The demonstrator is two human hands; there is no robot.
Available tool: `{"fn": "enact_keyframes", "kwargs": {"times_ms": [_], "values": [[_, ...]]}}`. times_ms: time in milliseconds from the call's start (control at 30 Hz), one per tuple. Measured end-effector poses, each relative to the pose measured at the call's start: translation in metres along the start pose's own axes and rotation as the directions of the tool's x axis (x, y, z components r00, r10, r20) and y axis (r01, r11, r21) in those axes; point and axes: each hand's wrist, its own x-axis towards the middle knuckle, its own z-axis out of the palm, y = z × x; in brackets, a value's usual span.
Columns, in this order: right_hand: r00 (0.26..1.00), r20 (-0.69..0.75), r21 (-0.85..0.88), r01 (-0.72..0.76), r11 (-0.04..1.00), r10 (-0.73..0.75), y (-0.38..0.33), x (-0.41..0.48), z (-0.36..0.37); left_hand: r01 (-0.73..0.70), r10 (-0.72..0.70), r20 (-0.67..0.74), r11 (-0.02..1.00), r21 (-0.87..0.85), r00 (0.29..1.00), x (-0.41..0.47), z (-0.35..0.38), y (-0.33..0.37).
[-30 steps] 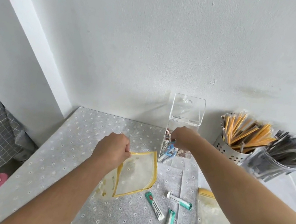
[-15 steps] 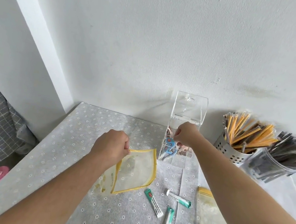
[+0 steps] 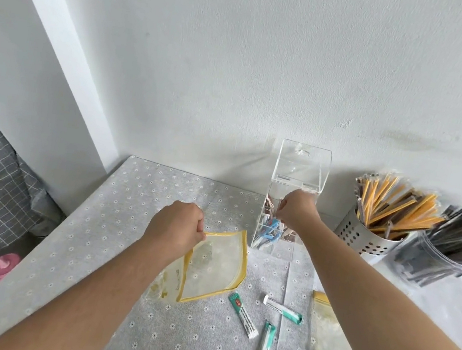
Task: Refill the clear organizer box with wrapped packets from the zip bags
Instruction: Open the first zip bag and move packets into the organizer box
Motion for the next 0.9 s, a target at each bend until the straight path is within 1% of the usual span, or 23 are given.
{"fn": "enact_keyframes", "kwargs": {"times_ms": [133,200,267,367,533,667,733,800,900], "values": [[0.998,0.039,-0.016,0.054,0.998,-0.054,-0.008,-0.003,0.017,-0.005,0.005,0.001,1.000,-0.001,1.000,0.000,0.001,0.000],[0.994,0.065,0.008,0.091,0.996,-0.092,-0.011,-0.006,0.020,-0.002,0.002,0.004,1.000,-0.005,1.000,0.000,0.001,-0.001],[0.989,0.088,-0.006,0.121,0.993,-0.120,-0.011,-0.007,0.016,0.003,-0.003,0.006,1.000,-0.013,1.000,0.000,0.001,-0.003],[0.989,0.039,-0.028,0.147,0.989,-0.146,-0.004,0.000,0.009,0.000,0.000,0.005,1.000,-0.016,1.000,0.001,0.000,-0.003],[0.972,0.024,-0.069,0.233,0.970,-0.232,0.004,0.005,0.008,0.003,-0.003,0.000,1.000,-0.017,1.000,0.001,0.000,-0.005],[0.982,0.022,-0.075,0.188,0.979,-0.187,0.004,0.008,0.012,0.009,-0.010,-0.005,0.999,-0.034,1.000,0.002,0.000,-0.007],[0.982,0.015,-0.094,0.188,0.978,-0.188,0.006,0.007,0.015,0.015,-0.015,-0.013,0.999,-0.038,1.000,0.003,0.000,-0.008],[0.978,0.039,-0.140,0.206,0.968,-0.203,0.007,0.006,0.019,0.017,-0.018,-0.015,0.999,-0.050,1.000,0.003,0.002,-0.009],[0.968,0.121,-0.310,0.246,0.918,-0.219,-0.001,0.004,0.022,0.019,-0.019,-0.012,0.998,-0.053,1.000,0.003,0.003,-0.010]]}}
